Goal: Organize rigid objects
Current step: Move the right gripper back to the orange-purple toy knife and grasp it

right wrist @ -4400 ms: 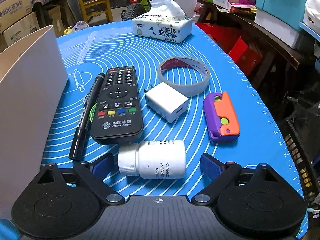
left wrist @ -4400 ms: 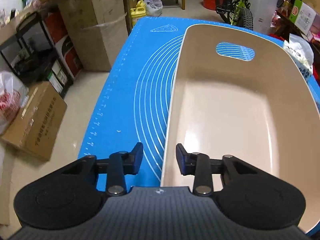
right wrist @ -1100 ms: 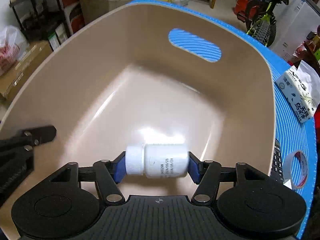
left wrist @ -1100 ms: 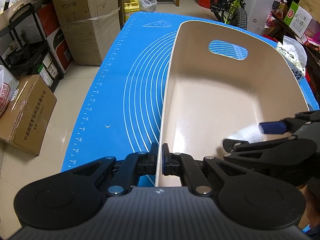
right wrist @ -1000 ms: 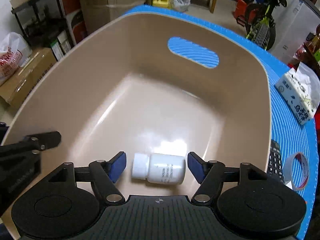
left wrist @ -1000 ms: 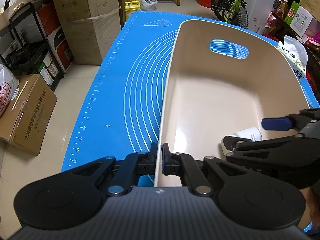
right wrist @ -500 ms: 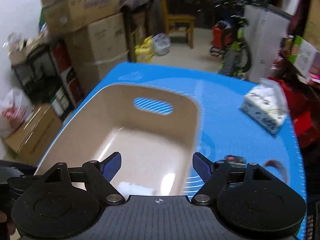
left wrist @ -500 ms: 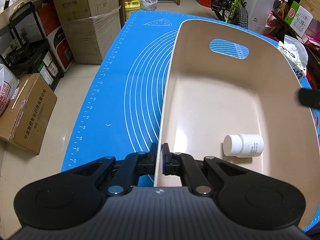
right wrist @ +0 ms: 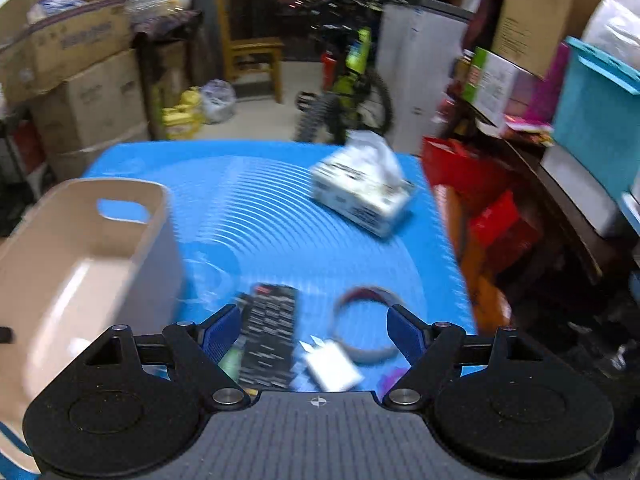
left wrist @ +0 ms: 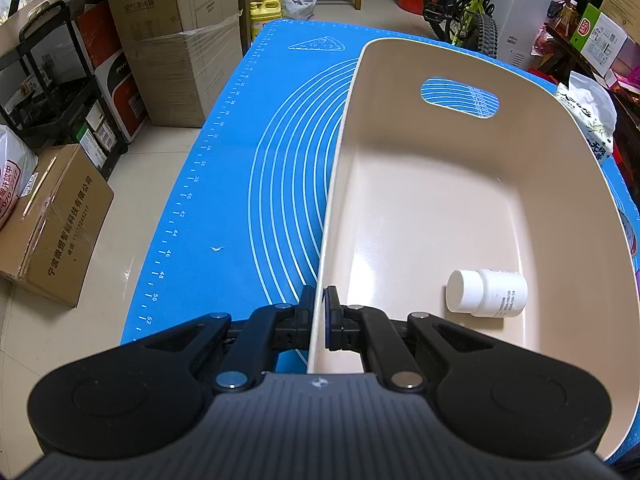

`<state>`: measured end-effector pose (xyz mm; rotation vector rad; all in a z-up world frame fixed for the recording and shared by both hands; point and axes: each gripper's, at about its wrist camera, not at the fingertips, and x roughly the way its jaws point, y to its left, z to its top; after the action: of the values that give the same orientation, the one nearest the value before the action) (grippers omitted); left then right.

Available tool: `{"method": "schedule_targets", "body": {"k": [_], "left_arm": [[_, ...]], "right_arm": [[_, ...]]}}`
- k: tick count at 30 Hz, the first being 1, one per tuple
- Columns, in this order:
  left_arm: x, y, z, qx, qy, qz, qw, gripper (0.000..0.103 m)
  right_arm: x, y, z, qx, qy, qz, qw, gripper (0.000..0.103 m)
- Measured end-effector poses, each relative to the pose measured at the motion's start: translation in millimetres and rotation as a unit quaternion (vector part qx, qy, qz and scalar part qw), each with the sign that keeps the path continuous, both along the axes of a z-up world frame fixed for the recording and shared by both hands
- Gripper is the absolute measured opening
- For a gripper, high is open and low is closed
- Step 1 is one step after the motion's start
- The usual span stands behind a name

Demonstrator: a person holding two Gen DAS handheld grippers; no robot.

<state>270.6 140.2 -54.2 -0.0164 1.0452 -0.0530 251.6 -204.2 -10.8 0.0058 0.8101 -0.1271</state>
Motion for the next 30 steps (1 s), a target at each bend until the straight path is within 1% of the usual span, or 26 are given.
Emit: {"method": "schedule_targets", "body": {"k": [5,7,14,24,27,30], "left_arm": [[0.1,0.1,-0.4,0.0,0.0,-0.001,1.0,0.006],[0.0,-0.1,-0.4,0.001,0.0,-0.001,1.0,0.006],[-0.1,-0.2,-0.4,0.0,0.0,-0.001,1.0,0.006],[0.0,0.1,-0.4,0.001,0.0,-0.001,1.0,0.006],[0.0,0.2,-0.4,0.0,0.0,-0.001,1.0,0.006],[-0.1,0.2,-0.4,0.001,0.0,-0.001,1.0,0.006]], "right_arm": [[-3.8,-31.2,-25.5,-0.001,0.02,-0.036,0.999,0.084],[-2.5,-40.0,-39.8,0.007,0.038,-0.041,0.998,0.084],[0.5,-45.5,-81.1,-0.001,0.088,-0.043,0.995,0.083],[6.7,-56.8,-108.9,-0.006,0.123,-0.05,0.991,0.08],[10.2,-60.0,-115.0,0.002,0.13,-0.055,0.99,0.077],[10.5,-65.9,-115.7,0.021,0.123,-0.061,0.99,0.076]]}}
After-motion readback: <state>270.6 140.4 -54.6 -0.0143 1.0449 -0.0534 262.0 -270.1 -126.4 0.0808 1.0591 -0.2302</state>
